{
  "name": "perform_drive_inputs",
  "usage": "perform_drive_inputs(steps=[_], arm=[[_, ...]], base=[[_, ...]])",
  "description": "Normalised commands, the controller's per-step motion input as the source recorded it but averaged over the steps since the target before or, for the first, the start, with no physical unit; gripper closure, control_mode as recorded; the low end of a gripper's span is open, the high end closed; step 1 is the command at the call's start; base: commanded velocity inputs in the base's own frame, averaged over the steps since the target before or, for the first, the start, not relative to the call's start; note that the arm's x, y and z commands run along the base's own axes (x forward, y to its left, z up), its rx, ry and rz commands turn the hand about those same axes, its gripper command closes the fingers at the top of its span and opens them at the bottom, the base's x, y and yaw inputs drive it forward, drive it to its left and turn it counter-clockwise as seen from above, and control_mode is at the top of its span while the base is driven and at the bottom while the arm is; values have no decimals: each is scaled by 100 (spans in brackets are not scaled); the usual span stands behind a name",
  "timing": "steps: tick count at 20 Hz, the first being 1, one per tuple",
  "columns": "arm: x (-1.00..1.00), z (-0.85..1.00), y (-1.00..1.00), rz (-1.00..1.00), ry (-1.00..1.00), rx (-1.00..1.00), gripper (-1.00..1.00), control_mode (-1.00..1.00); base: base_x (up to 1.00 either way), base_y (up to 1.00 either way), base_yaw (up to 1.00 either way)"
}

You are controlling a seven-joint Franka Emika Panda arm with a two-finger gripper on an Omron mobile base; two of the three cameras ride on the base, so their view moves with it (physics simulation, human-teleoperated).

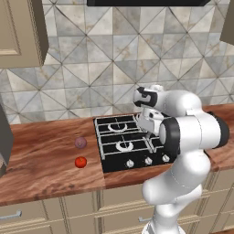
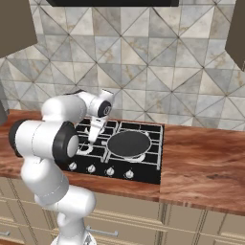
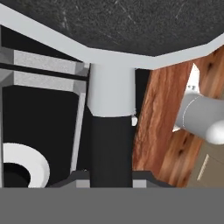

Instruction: Place the pan on the front right burner on the stove. Then place the tomato and the onion in the pan and turn on the front right burner.

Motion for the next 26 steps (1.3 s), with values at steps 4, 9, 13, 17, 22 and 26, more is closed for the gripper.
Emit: perform_drive_inputs(steps=[4,9,13,17,22,26], arm=[[10,-4,0,1,0,7,100,-100],[13,-11,0,1,0,5,100,-100],[15,-29,-2,1,-1,0,100,-100],[27,-30,-8,2,-3,0,100,-100],[35,-21,-15,3,-3,1,100,-100],[42,-11,-18,3,0,3,100,-100]], base=[[0,0,0],[0,0,0],[0,0,0],[0,0,0],[0,0,0],[0,0,0]])
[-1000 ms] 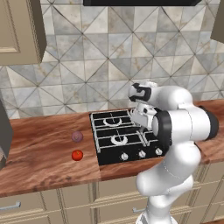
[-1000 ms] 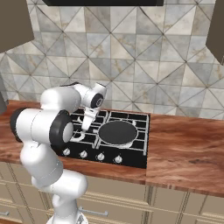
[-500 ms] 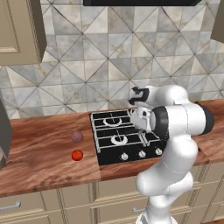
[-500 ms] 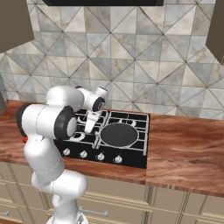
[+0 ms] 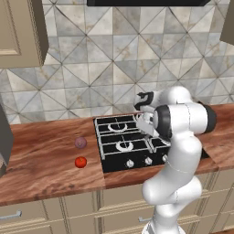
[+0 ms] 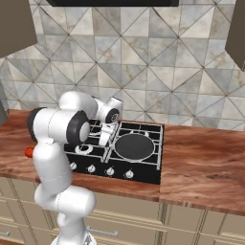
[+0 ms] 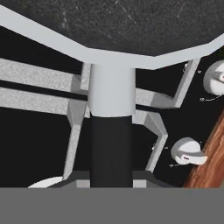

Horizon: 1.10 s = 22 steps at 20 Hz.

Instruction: Place the pan on the front right burner on the stove. Then place the tomato and the onion in the pan and turn on the front right burner.

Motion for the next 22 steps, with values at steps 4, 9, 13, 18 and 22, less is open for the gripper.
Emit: perform_drive_inputs(steps=[4,9,13,18,22], arm=[[35,-21,-11,3,0,4,100,-100],[31,-28,-10,3,0,3,100,-100],[6,-24,-1,1,0,2,100,-100],[0,0,0,0,0,1,-100,-100],[-17,0,0,-1,0,0,-100,-100]], base=[[0,0,0],[0,0,0],[0,0,0],[0,0,0],[0,0,0]])
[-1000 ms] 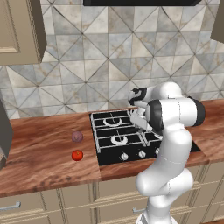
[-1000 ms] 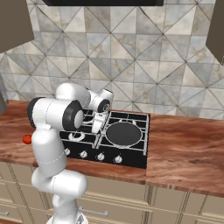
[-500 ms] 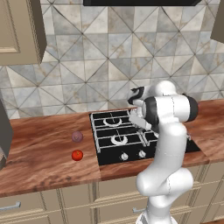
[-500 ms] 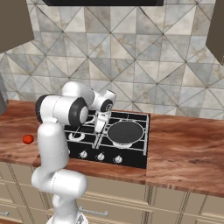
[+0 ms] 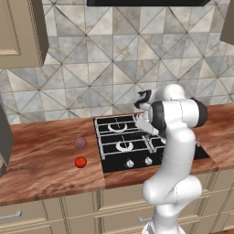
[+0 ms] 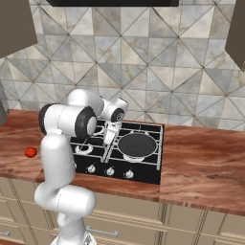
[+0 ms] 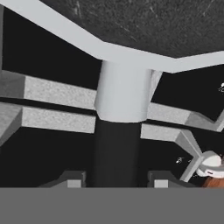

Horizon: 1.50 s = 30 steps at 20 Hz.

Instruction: Place the pan on the front right burner on the stove. Then place the tomato and the onion in the pan and turn on the front right burner.

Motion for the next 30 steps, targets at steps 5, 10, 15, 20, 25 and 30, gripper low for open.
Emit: perform_drive_inputs(steps=[5,10,15,20,25,30], arm=[[-38,8,5,-11,-1,0,-100,-100],[-29,78,27,-6,-17,-1,-100,-100],[-25,61,24,-1,-17,-6,-100,-100],[-36,53,32,17,-33,-5,-100,-100],[-15,38,52,28,-19,-1,-100,-100],[-2,22,58,31,-11,0,-100,-100]], base=[[0,0,0],[0,0,0],[0,0,0],[0,0,0],[0,0,0],[0,0,0]])
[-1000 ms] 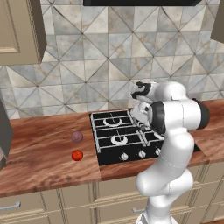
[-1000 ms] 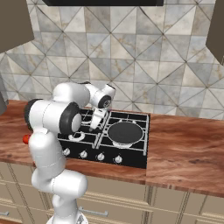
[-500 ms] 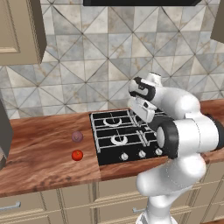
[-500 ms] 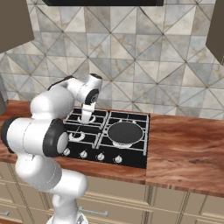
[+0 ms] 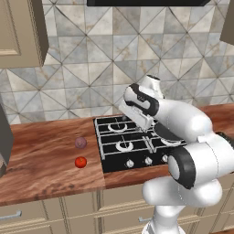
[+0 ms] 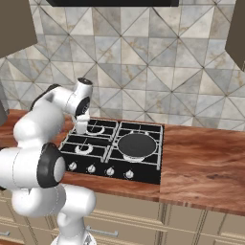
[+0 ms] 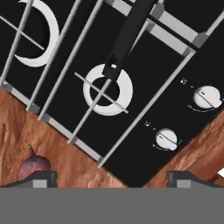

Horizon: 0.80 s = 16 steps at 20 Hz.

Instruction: Place the pan on the front right burner on the stove. Then place the tomato and the onion in the pan and turn on the front right burner.

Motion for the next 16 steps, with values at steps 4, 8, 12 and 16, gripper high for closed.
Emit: perform_drive_inputs(steps=[4,8,12,16], arm=[[0,18,63,31,-6,0,-100,-100],[0,4,68,31,-5,0,-100,-100],[0,0,69,32,-9,-2,-100,-100],[0,-3,62,32,-9,-4,-100,-100]], base=[[0,0,0],[0,0,0],[0,0,0],[0,0,0]])
